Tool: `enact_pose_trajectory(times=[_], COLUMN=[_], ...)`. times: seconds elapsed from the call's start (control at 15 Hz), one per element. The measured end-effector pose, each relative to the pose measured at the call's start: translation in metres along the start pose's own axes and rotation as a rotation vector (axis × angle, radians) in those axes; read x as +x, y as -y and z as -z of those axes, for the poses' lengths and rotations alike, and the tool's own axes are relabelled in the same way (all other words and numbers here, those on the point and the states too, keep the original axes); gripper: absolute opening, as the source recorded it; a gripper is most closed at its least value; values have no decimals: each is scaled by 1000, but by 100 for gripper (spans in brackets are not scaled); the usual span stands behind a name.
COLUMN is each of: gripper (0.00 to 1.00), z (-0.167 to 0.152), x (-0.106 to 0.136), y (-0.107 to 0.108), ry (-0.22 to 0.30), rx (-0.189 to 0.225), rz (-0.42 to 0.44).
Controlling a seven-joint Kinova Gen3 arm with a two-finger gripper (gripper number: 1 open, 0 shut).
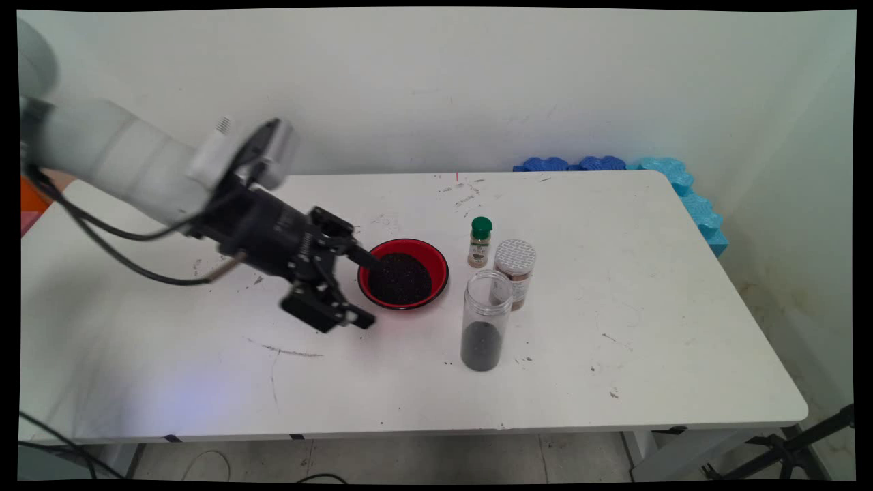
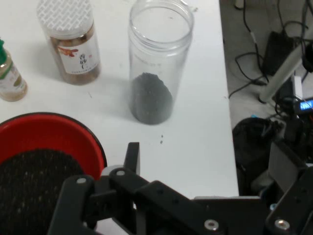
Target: Pick up the black seasoning powder from the table
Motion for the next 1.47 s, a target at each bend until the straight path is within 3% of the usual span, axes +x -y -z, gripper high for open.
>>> enact_pose_trajectory(times=[0.53, 1.47], gripper=[100, 100], z=[-66, -141], x=[-3, 1], y=[7, 12], ry=[-40, -94], rx=[23, 32], rz=[65, 120])
